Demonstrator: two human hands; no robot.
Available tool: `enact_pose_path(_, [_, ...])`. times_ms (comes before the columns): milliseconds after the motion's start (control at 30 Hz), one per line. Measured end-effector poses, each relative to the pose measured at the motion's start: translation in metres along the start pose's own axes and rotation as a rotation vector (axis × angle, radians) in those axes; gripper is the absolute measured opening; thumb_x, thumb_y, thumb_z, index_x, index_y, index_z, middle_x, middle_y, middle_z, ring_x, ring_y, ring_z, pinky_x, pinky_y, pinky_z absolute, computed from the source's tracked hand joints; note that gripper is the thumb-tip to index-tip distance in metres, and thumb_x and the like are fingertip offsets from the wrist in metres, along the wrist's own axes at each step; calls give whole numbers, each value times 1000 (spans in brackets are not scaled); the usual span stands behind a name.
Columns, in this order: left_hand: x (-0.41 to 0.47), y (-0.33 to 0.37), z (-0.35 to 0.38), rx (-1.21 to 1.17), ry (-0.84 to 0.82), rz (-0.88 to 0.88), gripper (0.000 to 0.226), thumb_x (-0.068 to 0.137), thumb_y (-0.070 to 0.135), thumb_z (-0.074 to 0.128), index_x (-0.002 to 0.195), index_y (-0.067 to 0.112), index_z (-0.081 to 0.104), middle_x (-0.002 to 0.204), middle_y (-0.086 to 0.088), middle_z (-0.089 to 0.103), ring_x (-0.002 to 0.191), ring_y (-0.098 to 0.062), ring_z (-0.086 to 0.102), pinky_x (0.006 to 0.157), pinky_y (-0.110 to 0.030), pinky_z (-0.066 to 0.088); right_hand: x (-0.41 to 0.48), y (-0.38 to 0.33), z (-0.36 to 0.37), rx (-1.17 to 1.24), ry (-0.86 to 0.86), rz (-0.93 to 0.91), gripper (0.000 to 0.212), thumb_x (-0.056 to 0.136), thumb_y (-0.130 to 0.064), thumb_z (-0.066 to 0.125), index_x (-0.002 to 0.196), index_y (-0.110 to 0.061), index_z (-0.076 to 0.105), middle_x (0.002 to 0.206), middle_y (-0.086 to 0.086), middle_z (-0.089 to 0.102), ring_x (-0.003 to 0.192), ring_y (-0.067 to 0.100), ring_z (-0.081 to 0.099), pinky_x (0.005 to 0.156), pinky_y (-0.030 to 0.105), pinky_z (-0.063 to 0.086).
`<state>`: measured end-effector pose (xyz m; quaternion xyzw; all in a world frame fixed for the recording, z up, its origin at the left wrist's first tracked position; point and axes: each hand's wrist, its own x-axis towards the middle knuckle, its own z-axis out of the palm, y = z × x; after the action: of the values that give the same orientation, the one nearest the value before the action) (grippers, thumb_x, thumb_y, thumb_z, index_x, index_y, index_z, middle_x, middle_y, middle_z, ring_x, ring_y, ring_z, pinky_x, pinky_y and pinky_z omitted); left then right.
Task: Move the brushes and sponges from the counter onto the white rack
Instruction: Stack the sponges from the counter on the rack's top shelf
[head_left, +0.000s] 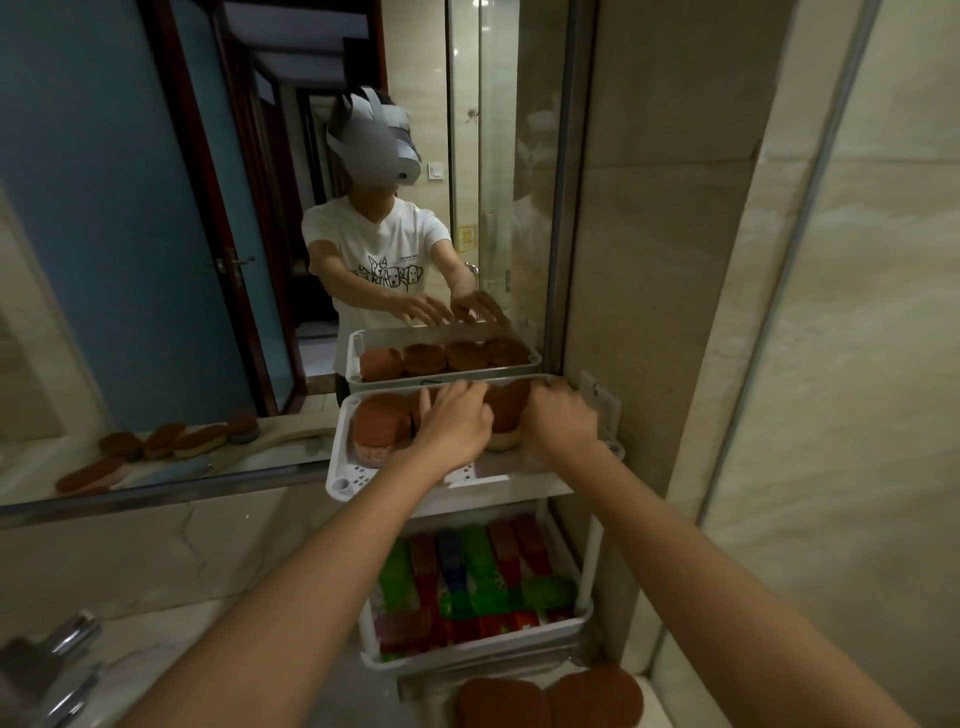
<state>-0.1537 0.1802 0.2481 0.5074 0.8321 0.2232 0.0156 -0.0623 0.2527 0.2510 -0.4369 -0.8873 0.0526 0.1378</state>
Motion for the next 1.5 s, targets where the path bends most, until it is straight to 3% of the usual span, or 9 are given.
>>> enact_pose_path(100, [-24,8,-21,-164,216,-5,34,99,15,34,125,7,54,128,-14,54,122,-29,48,103,-35,35,-26,-5,-17,119,174,-57,29,94,-13,42,119,-3,54,123,18,57,112,36,57,87,41,48])
enact_pose_path(200, [-76,9,-31,-300,314,-51,30,97,14,38,118,6,59,121,-11,60,115,-27,54,90,-30,40,-71,-16,-16,287,247,-114,29,93,-14,46,119,-4,55,121,15,57,110,32,57,85,37,46])
enact_pose_path(367, [-166,-17,-1,-512,268,-286,25,95,16,43,106,10,64,108,-11,67,103,-28,61,81,-32,47,-159,-34,12,417,339,-209,29,90,-7,49,117,0,59,115,18,60,106,34,57,76,34,43])
enact_pose_path(700, [-304,-74,104,-410,-340,-460,34,90,14,53,123,7,55,126,-13,60,116,-29,55,95,-31,44,-309,0,152,313,-308,-3,38,86,-5,51,124,-4,55,129,21,49,118,40,49,98,42,42])
enact_pose_path(867, [-354,-82,143,-344,-567,-259,33,82,14,66,115,12,61,124,-8,59,117,-20,54,95,-29,43,-353,12,188,213,-553,31,41,87,-4,43,126,-9,56,125,19,51,119,40,49,96,40,43])
enact_pose_path(1000, [-380,-88,167,-156,-751,-109,60,76,33,71,130,21,48,133,-2,46,123,-21,45,103,-39,42,-360,18,195,156,-582,84,39,89,-5,40,126,-5,54,128,19,50,120,40,48,97,41,42])
enact_pose_path(1100, [-394,-97,176,27,-760,-34,74,71,41,71,135,31,35,138,2,39,126,-22,39,102,-42,41,-360,21,198,154,-621,80,37,92,-12,45,128,-6,49,127,20,48,120,40,47,96,41,42])
enact_pose_path(1233, [-399,-107,171,67,-686,-105,67,74,34,68,131,35,33,132,0,42,119,-25,43,95,-42,46,-352,19,199,91,-658,53,42,94,-24,50,131,-5,43,130,19,46,121,38,44,97,43,41])
enact_pose_path(1500, [-389,-124,159,120,-531,-333,69,74,21,71,132,19,35,135,-5,44,124,-25,42,104,-35,34,-344,14,204,-87,-670,-33,54,85,-28,62,129,-9,36,129,15,49,120,37,47,98,45,40])
